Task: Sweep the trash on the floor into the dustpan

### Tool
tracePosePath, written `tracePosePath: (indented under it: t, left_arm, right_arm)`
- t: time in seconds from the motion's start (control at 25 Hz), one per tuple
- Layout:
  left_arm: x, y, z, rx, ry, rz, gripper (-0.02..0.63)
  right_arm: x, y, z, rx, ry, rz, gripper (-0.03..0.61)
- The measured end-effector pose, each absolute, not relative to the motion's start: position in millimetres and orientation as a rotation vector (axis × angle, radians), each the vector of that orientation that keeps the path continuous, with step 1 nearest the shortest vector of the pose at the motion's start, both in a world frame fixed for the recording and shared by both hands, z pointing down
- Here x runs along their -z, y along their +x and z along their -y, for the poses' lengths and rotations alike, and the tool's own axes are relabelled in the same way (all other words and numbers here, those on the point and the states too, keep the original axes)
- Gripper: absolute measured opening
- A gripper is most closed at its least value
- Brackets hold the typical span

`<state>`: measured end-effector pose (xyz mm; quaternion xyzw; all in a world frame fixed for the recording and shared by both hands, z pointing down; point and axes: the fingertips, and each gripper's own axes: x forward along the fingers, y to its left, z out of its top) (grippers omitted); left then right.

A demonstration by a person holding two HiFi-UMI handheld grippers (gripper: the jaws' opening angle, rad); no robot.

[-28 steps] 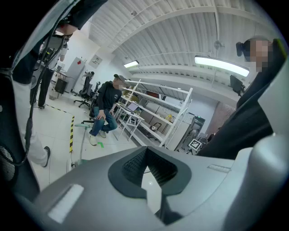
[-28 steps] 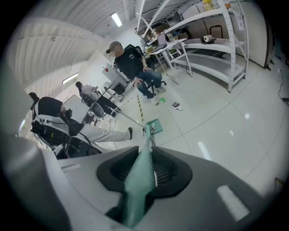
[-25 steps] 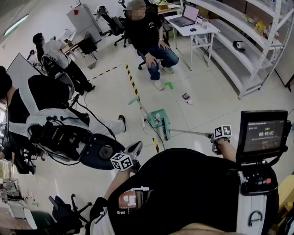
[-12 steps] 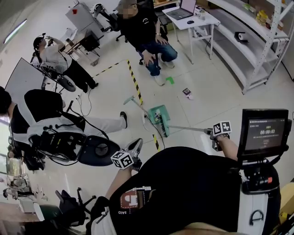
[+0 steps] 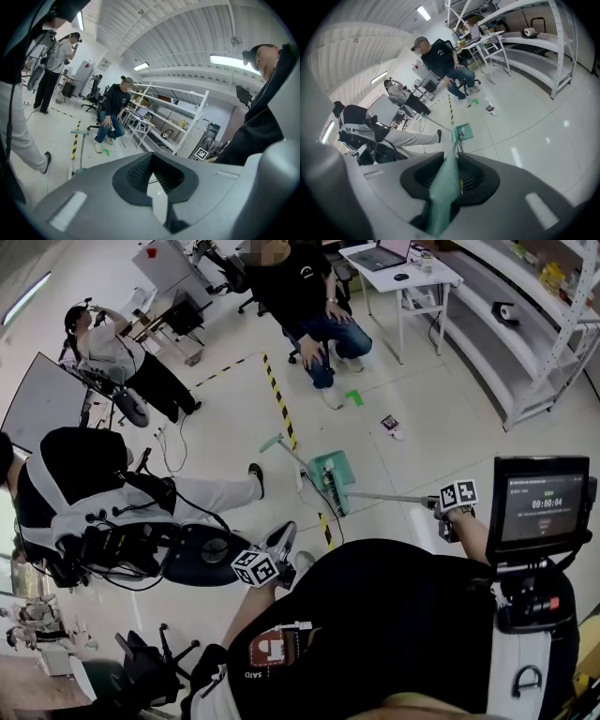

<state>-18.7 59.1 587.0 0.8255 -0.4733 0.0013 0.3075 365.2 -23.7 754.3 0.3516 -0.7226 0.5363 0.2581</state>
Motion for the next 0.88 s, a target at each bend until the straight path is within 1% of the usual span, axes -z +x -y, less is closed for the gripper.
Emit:
tracePosePath:
  t: [0.12,0.24,0.36,0.52,0.64,0.8,0.88]
  left_arm:
    - [-602.7,-64.0,-40.4,0.015,2.211,1.183,0.000]
    - [-618.6,-111.0,-18.8,-0.056,2.254,1.070,0.000]
    - [-613.0,-135.6,9.2,-0.109,2.324,0.921,0.000]
    - [-613.0,-166.8,46.7,-0.104,2.328,0.848,0.000]
    - [-623.3,-157.3,72.8,-0.127,2.304,0.817,0.000]
    - [-642.7,-107.1,114.4,-0.167,2.278,0.824,0.000]
    - [-647.7,-95.5,128.0,-0.177,2.271,0.845,0.000]
  right_arm:
    - [-753.8,322.9,30.8,-1.453,0.988,1.937,0.087]
    - [-743.1,277.7,31.5,-1.518,1.092,1.873,0.087]
    - [-721.4,254.9,37.2,-1.547,1.206,1.809,0.087]
    - [-707.1,229.1,59.4,-1.568,1.289,1.769,0.087]
    - [-713.7,242.0,79.0,-1.605,1.322,1.759,0.087]
    - [-744.0,303.8,122.7,-1.653,1.348,1.739,0.087]
    - [-753.8,326.0,138.5,-1.646,1.361,1.731,0.087]
